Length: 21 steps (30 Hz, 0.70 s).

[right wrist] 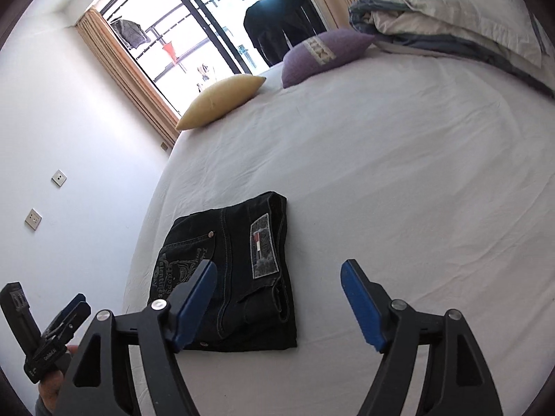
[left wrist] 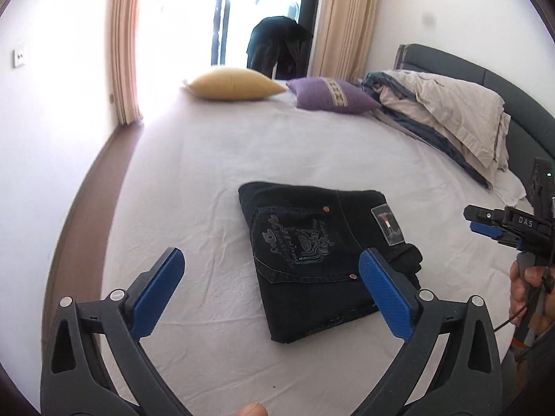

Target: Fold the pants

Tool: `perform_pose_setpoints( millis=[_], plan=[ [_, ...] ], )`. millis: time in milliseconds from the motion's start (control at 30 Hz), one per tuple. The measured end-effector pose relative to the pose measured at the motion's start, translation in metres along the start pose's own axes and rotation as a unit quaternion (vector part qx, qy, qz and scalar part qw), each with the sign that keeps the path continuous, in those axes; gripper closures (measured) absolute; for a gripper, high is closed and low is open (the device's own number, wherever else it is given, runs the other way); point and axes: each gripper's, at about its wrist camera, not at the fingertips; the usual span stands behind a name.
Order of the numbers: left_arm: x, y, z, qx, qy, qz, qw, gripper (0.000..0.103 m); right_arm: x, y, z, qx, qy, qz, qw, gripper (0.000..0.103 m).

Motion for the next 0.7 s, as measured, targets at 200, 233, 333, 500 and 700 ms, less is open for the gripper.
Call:
perform_pose_setpoints(
  millis=[200, 233, 333, 500, 700],
  plan=[
    [0.047, -0.026, 0.108, 0.122, 0.123, -0.035, 0.9842, 0.0, -0.058, -0.043, 0.086, 0.111, -0.031, 0.076, 0.99, 0.002],
    [0.052, -0.03, 0.124, 0.135, 0.143, -0.035, 0.9799, 0.0, -0.067, -0.047, 0.097, 0.128, -0.03, 0.084, 0.988, 0.0],
    [0.067, -0.038, 0.156, 0.159, 0.135, -0.045, 0.977, 0.0, -0.091, -0.054, 0.124, 0.163, -0.026, 0.099, 0.981, 0.0],
    [0.076, -0.045, 0.189, 0.139, 0.121, -0.023, 0.9826, 0.0, -0.111, -0.071, 0.16, 0.187, -0.037, 0.109, 0.976, 0.0],
    [0.087, -0.057, 0.195, 0.077, 0.116, 0.001, 0.9902, 0.0, -0.123, -0.088, 0.175, 0.178, -0.066, 0.116, 0.975, 0.0]
  ],
)
Point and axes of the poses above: each gripper's, at about its wrist camera, not at the fingertips, and z roughly against the way its jaws point, x to its right, y to its top, and after that the axes turned 14 degrees about -x, right-handed
